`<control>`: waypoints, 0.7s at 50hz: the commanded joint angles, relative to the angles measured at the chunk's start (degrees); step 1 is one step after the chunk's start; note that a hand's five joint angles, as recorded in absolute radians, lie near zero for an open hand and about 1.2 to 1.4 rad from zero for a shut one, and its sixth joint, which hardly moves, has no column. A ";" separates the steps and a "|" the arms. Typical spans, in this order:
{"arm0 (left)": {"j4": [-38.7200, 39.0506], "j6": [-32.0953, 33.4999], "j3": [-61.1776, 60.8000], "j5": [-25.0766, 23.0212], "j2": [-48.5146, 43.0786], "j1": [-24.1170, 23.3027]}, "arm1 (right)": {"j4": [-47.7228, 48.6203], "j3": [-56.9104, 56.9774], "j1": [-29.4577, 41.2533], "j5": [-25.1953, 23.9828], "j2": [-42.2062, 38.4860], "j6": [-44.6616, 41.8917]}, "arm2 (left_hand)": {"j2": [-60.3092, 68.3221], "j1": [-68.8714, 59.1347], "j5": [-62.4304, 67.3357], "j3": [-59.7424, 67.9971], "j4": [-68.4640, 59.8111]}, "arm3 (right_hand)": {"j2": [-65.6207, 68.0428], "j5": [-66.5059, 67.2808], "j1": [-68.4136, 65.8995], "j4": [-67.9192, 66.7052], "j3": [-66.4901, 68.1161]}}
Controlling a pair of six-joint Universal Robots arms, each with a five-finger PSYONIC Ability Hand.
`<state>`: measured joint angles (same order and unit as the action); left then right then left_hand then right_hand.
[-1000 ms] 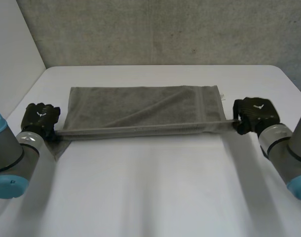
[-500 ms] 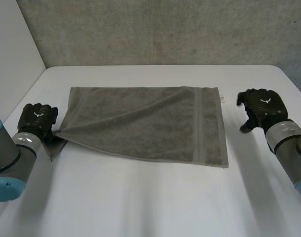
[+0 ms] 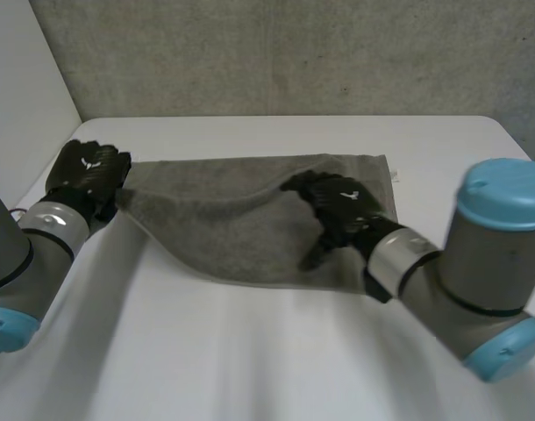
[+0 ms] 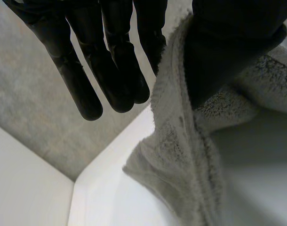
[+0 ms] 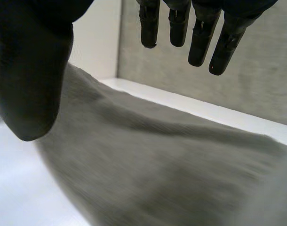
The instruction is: Fold the laundry
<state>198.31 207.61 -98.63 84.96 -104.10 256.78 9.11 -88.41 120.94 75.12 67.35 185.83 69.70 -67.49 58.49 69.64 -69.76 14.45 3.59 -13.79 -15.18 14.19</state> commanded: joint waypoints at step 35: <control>-14.27 -17.15 21.63 2.13 -4.44 1.35 | 1.00 18.01 11.78 19.80 -24.63 5.16 | 10.30 -12.51 11.51 10.36 -10.24 | -2.70 -1.84 2.04 3.43 -2.44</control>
<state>184.00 192.84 -78.40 86.04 -107.41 257.07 9.78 -69.80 134.39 94.06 42.81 191.87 69.76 -67.45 58.52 69.69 -69.81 14.45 3.59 -13.78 -15.18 14.19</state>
